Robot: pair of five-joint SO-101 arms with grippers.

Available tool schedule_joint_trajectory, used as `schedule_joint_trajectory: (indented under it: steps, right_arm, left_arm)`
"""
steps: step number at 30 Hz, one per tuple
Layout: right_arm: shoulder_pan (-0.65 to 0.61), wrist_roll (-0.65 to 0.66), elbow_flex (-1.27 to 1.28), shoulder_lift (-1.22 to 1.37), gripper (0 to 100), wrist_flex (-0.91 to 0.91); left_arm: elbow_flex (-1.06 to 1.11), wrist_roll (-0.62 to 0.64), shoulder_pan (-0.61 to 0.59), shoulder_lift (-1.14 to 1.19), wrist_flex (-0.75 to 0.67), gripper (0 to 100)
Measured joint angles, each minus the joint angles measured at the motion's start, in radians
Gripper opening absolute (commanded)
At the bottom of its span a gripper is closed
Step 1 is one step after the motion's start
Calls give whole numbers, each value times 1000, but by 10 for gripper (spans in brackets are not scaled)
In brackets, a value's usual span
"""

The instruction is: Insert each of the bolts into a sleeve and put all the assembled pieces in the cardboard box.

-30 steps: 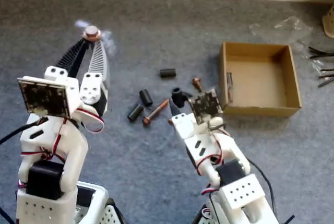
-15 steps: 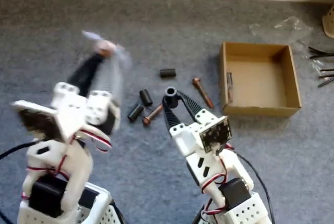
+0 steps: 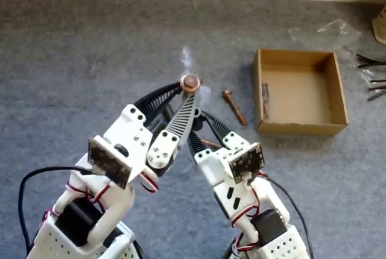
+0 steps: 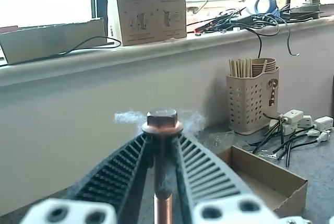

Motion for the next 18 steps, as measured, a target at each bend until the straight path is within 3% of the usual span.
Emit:
schedule_joint_trajectory:
  steps: [5, 13, 18]
  right_arm:
    - [0, 0, 0, 0, 5, 0]
    - [0, 0, 0, 0, 5, 0]
    - [0, -74, 0, 0, 5, 0]
  left_arm:
    - [52, 25, 2, 0, -58, 6]
    - [52, 241, -137, -6, -63, 6]
    - [52, 350, -195, -6, -64, 7]
